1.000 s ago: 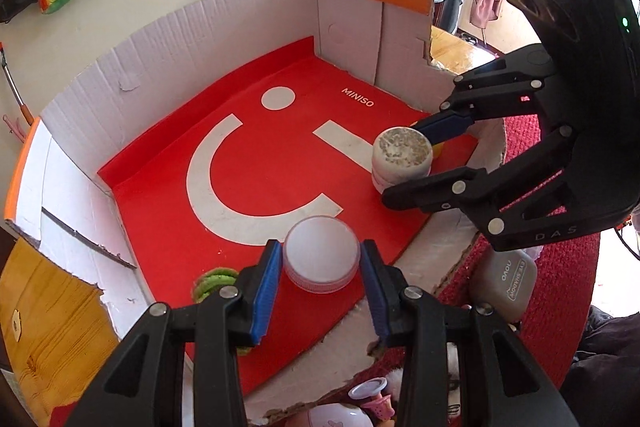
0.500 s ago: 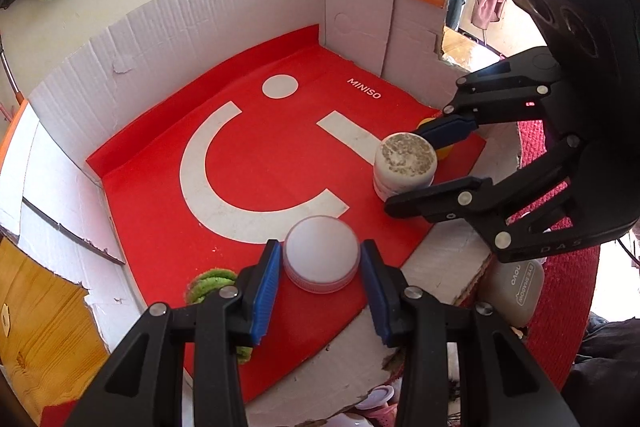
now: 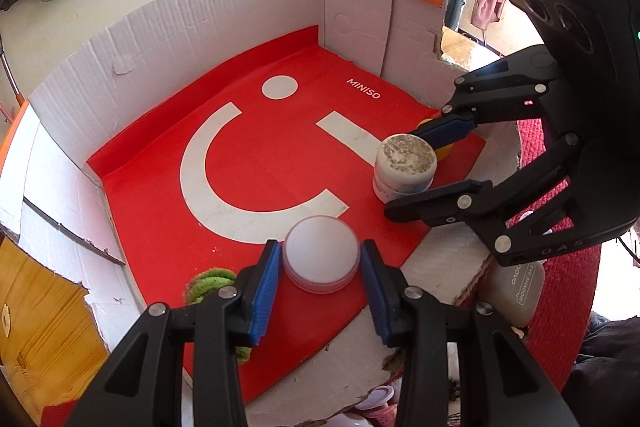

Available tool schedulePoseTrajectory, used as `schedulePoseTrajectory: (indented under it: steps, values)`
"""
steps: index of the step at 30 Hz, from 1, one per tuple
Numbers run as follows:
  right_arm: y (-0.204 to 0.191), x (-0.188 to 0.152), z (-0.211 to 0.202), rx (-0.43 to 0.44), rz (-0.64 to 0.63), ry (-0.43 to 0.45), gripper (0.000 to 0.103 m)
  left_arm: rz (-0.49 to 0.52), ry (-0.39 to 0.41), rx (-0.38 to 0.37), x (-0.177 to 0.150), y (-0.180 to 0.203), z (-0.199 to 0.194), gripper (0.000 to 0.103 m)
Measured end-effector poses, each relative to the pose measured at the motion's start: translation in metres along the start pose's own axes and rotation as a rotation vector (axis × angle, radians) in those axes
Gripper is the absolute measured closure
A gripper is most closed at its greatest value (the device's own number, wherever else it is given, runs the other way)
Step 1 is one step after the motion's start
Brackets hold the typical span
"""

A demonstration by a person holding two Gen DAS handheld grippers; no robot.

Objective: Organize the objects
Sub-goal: 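Lower both jars into the box and open both tools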

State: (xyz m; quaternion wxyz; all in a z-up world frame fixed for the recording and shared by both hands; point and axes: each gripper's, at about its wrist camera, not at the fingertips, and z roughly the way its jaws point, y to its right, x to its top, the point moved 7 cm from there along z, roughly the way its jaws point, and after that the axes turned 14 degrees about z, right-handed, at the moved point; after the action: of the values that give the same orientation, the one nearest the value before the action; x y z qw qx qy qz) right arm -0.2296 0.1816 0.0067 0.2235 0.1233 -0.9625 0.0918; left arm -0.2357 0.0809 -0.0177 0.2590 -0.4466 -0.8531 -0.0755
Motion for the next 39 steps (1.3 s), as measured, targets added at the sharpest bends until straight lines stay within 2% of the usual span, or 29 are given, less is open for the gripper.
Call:
schedulePoseTrajectory:
  steps: [10, 21, 24, 32, 39]
  values:
    - [0.005, -0.004, -0.002, -0.004, 0.002, 0.000, 0.060, -0.003, 0.000, -0.002, 0.003, -0.001, 0.001, 0.060]
    - [0.008, -0.004, -0.004, -0.005, 0.006, 0.001, 0.060, -0.009, 0.005, -0.001, 0.006, -0.001, 0.001, 0.057]
    - [0.007, -0.003, -0.006, -0.001, 0.009, 0.005, 0.060, -0.017, 0.019, -0.007, 0.008, -0.002, -0.001, 0.053]
    - [0.013, -0.004, -0.018, 0.003, 0.018, 0.029, 0.057, -0.022, 0.049, 0.001, 0.008, 0.000, -0.014, 0.053]
    - [0.003, -0.008, -0.039, 0.004, 0.027, 0.070, 0.054, -0.050, 0.104, 0.017, 0.011, -0.001, -0.032, 0.048]
